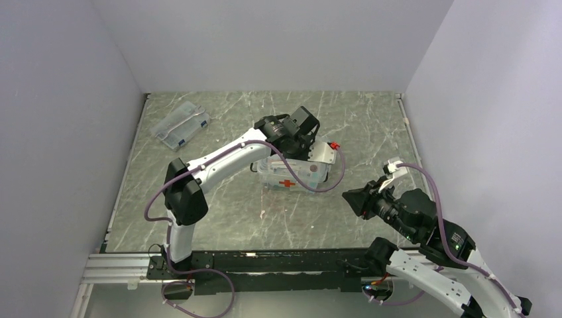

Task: Organize the medicine kit

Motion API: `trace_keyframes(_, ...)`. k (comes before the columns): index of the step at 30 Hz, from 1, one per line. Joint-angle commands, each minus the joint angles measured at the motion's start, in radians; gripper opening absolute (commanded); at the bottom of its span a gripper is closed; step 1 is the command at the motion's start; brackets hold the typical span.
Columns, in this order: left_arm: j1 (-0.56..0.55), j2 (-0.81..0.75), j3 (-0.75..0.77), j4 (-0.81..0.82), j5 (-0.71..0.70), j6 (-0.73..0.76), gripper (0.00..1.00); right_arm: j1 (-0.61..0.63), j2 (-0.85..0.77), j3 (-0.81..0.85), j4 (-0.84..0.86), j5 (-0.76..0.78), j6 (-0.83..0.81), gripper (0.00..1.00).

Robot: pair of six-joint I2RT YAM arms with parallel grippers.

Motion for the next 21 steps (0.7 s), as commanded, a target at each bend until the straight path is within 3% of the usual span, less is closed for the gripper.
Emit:
trace_keyframes(1, -0.002, 0.003, 0.020, 0.009, -0.038, 0.013, 0.00, 0.003, -0.013, -0.008, 0.020, -0.002, 0.013, 0.27)
trace_keyframes(21, 0.014, -0.074, -0.072, 0.027, -0.088, -0.057, 0.00, 0.002, 0.020, -0.007, 0.052, -0.025, 0.015, 0.26)
